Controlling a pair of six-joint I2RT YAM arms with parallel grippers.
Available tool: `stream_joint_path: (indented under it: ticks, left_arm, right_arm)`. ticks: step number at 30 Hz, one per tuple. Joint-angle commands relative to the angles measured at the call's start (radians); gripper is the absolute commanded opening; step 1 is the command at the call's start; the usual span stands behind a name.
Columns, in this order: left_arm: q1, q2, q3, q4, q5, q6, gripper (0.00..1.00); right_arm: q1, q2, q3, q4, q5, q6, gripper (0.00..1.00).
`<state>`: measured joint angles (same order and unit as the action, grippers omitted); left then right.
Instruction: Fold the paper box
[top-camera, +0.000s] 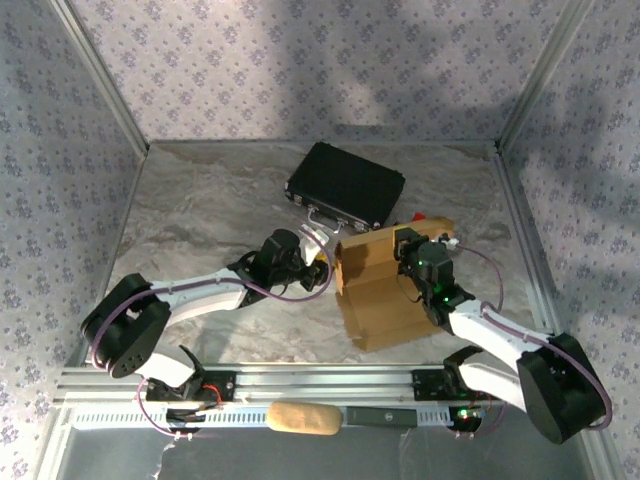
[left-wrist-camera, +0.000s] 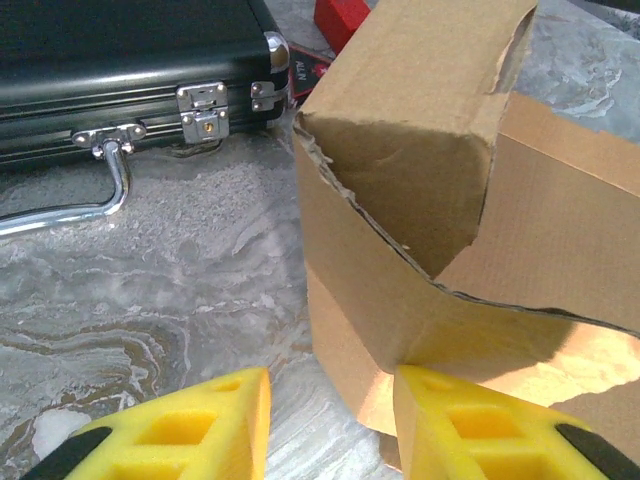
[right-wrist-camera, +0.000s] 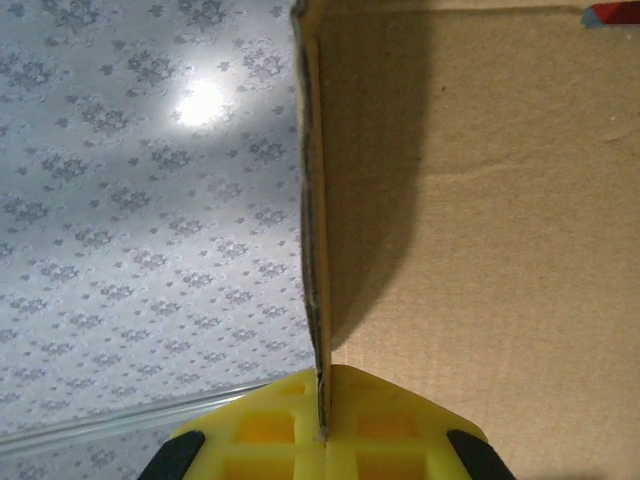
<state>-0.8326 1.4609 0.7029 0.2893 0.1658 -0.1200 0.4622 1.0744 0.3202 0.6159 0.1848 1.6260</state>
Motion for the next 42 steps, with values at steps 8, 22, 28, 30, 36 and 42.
stream_joint_path:
  ticks: [8, 22, 28, 30, 36, 42]
  left_arm:
    - [-0.023, 0.013, 0.013, 0.056, -0.016, 0.01, 0.37]
    - [-0.057, 0.021, -0.036, 0.156, -0.028, 0.012, 0.38]
    - [-0.069, 0.041, -0.023, 0.175, -0.046, 0.01, 0.39]
    - [-0.075, 0.047, -0.021, 0.18, -0.064, 0.008, 0.39]
    - [-0.084, 0.064, -0.035, 0.231, -0.113, -0.013, 0.4]
    - [-0.104, 0.082, -0.028, 0.255, -0.165, -0.019, 0.4]
  right_arm:
    - [-0.017, 0.038, -0.047, 0.153, -0.069, -0.054, 0.0]
    - [-0.036, 0.038, -0.029, 0.135, -0.105, -0.055, 0.0]
    - [-0.028, 0.036, -0.037, 0.141, -0.099, -0.07, 0.0]
    - [-0.021, 0.039, -0.049, 0.166, -0.089, -0.08, 0.0]
    - [-0.015, 0.064, -0.078, 0.219, -0.091, -0.095, 0.0]
    - [-0.008, 0.086, -0.088, 0.226, -0.091, -0.09, 0.0]
